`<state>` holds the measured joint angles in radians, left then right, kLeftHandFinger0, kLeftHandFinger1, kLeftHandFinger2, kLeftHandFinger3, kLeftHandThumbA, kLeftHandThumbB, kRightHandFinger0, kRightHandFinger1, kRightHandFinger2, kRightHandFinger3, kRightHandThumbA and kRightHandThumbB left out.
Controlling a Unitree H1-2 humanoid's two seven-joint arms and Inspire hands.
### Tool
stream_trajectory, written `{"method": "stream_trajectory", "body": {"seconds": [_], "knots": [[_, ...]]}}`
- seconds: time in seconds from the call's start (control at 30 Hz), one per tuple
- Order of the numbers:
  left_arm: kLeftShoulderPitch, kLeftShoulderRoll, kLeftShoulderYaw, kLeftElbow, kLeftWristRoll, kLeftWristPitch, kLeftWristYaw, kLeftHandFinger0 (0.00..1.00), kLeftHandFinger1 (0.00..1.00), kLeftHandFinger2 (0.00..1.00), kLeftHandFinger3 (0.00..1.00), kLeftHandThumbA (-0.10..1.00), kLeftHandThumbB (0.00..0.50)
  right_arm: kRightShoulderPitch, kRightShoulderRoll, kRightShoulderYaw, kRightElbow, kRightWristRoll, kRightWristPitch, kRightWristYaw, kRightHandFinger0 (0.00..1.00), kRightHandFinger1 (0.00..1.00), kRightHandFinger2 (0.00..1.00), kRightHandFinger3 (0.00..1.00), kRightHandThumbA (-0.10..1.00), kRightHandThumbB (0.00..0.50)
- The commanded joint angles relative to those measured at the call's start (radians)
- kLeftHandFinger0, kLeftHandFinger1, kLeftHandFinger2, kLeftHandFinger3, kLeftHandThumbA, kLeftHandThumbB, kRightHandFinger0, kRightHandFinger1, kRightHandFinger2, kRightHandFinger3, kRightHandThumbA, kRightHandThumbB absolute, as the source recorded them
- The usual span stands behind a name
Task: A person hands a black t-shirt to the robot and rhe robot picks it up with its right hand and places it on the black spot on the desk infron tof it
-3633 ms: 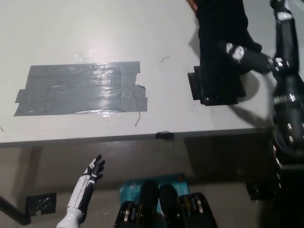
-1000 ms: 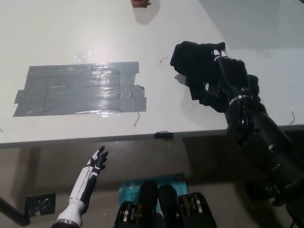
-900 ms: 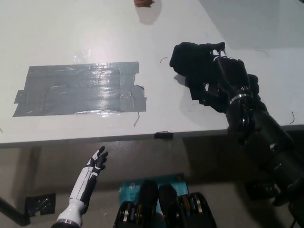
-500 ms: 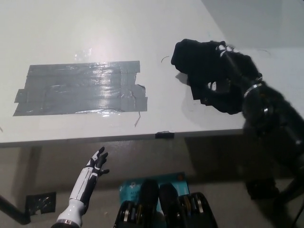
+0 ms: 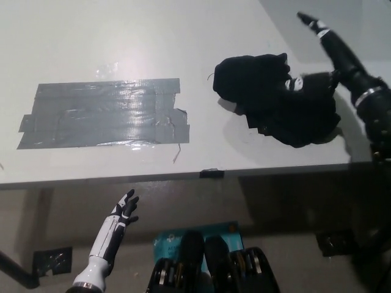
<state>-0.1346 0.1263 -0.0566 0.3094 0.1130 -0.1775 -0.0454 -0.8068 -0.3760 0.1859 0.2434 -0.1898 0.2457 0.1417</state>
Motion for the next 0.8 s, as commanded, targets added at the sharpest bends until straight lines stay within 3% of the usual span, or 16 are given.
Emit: {"method": "stream_trajectory", "body": {"seconds": [0.0,0.23,0.4,0.5,0.53,0.6,0.77], "knots": [[-0.057,0.020,-0.006,-0.021,0.014,-0.023,-0.009,0.93,1.00,1.00,1.00,1.00,0.497,-0.125,-0.102,-0.376,-0.542,0.628,0.155,0.134,1.00,1.00,1.00,1.00,1.00,0.496],[-0.053,0.019,-0.006,-0.026,0.013,-0.026,-0.008,0.94,1.00,1.00,1.00,1.00,0.500,0.096,-0.064,-0.338,-0.930,0.509,0.110,0.021,1.00,1.00,1.00,1.00,1.00,0.500],[-0.043,0.018,-0.008,-0.024,0.010,-0.030,-0.012,1.00,1.00,1.00,1.00,1.00,0.500,0.412,0.053,-0.218,-1.090,0.378,0.003,-0.021,1.00,1.00,1.00,1.00,1.00,0.484],[-0.029,0.018,-0.011,-0.035,0.014,-0.022,-0.012,1.00,1.00,1.00,1.00,1.00,0.500,0.569,0.098,-0.165,-1.052,0.364,-0.053,-0.007,1.00,1.00,1.00,1.00,1.00,0.485],[-0.024,0.018,-0.012,-0.037,0.015,-0.020,-0.014,1.00,1.00,1.00,1.00,1.00,0.500,0.593,0.104,-0.160,-1.048,0.370,-0.052,-0.002,1.00,1.00,1.00,1.00,1.00,0.453],[-0.016,0.020,-0.015,-0.035,0.018,-0.033,-0.014,1.00,1.00,1.00,1.00,1.00,0.500,0.699,0.130,-0.142,-0.936,0.349,-0.141,0.018,1.00,1.00,1.00,1.00,1.00,0.477],[-0.001,0.014,-0.017,-0.025,0.013,-0.046,-0.013,1.00,1.00,1.00,1.00,1.00,0.500,0.788,0.182,-0.127,-0.753,0.335,-0.194,0.044,1.00,1.00,1.00,1.00,1.00,0.493]]}}
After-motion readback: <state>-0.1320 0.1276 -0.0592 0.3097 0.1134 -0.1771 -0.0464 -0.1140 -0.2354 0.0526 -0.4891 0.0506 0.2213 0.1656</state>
